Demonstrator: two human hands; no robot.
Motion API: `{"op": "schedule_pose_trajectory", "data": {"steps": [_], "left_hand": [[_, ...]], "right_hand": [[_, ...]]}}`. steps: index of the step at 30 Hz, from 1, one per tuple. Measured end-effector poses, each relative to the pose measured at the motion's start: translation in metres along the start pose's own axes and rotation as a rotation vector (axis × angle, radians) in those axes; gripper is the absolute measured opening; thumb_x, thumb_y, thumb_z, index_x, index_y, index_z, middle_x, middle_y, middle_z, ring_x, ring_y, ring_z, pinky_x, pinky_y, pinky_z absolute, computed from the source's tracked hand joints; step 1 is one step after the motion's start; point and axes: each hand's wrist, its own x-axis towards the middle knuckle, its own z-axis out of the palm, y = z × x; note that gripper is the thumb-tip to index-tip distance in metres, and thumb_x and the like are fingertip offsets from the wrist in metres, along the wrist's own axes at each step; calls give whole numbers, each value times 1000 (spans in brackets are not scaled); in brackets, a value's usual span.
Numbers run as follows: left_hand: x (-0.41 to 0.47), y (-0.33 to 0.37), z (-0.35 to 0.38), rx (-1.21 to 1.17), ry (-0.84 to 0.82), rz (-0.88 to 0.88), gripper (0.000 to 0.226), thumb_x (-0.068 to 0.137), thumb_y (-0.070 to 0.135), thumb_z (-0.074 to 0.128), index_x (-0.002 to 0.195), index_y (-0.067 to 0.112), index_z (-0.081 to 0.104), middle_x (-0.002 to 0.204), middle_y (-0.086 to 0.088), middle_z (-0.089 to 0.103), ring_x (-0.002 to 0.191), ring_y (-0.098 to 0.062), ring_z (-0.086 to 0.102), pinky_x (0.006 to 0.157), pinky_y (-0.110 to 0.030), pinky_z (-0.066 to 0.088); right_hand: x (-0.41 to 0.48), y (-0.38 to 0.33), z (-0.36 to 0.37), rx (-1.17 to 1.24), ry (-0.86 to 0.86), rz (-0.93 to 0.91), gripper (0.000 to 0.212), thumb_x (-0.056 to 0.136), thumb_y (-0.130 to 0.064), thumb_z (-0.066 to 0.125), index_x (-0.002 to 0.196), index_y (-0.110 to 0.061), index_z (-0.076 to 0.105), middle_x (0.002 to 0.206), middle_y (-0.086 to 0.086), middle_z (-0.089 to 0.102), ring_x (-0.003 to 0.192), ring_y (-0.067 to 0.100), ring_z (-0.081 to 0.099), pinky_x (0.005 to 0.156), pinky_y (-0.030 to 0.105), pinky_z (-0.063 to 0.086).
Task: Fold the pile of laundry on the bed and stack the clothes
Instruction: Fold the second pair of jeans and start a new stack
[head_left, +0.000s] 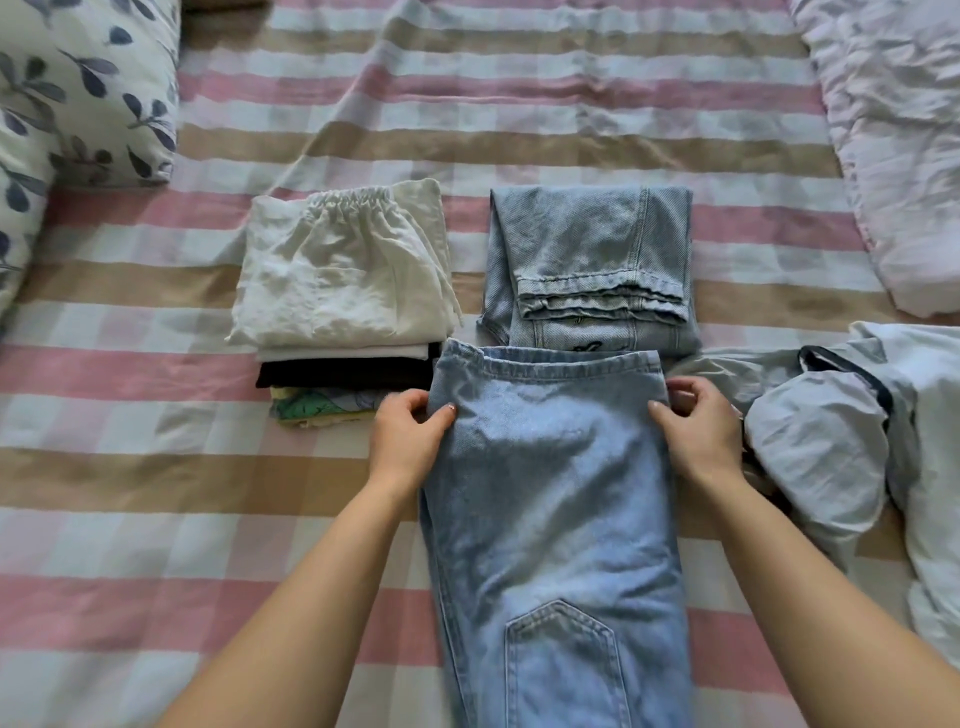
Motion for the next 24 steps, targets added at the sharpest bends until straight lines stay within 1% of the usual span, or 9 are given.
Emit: {"op": "schedule_pose_trajectory", "data": {"steps": [1,3,5,9,11,14,19,22,24], "left_hand": [[-1,1,0,40,58,44,5,81,22,69,81,17,67,84,-5,66,79,-19,61,74,-30,50],[-2,9,2,-45,116,85,8,81,24,70,83,24,62,79,7,64,75,-8,60,67,-12,47],[5,20,5,-131,106,51,17,82,17,70,93,23,59,77,14,60,71,3,57,61,-2,43],[17,35,4,-313,77,-56,15,82,-2,65,96,-5,65,73,1,64,66,-7,59,65,-14,49],[6,39,-9,-389,39,-5,14,81,-8,62,94,-5,65,65,7,66,60,0,59,62,-11,49],[-20,33,-44,-396,-132,99,20,76,-15,60,79,3,69,63,9,70,60,0,63,63,-12,51],[-49,17,-77,-167,-503,-28,24,72,-19,62,71,3,70,63,-2,71,59,-5,64,62,-14,52],[-52,8,-76,-2,-711,-90,24,73,-16,66,68,7,72,65,-3,71,60,-6,64,64,-16,51],[-50,0,-74,122,-769,-99,28,75,-11,67,66,15,73,62,2,69,59,-4,59,63,-16,48]], "right_hand": [[1,-4,-1,-59,40,-90,28,81,-13,67,107,-6,61,101,11,68,92,25,62,85,35,48],[6,-12,1,-133,68,-186,32,81,-20,69,110,-7,61,102,11,67,94,26,62,84,35,46],[14,-17,7,-165,40,-155,34,82,-20,69,112,-6,61,105,11,66,97,27,61,84,35,45],[25,-21,7,81,47,-65,12,78,-1,66,89,-6,64,81,3,63,77,19,58,74,31,44],[16,-20,-4,278,-14,-122,24,77,11,61,74,-12,58,68,-7,64,66,8,56,69,25,46],[-10,-8,-34,399,-250,-196,34,75,23,56,67,-10,54,67,-12,70,66,-1,63,69,12,49],[-43,15,-72,219,-604,-178,31,70,26,60,65,-5,61,70,2,72,68,7,66,70,14,51],[-54,31,-78,120,-729,-104,30,71,20,66,66,-9,65,63,0,67,61,3,59,63,12,48],[-58,39,-77,84,-786,-49,29,73,18,65,67,-10,66,64,-2,63,63,2,56,63,15,47]]}}
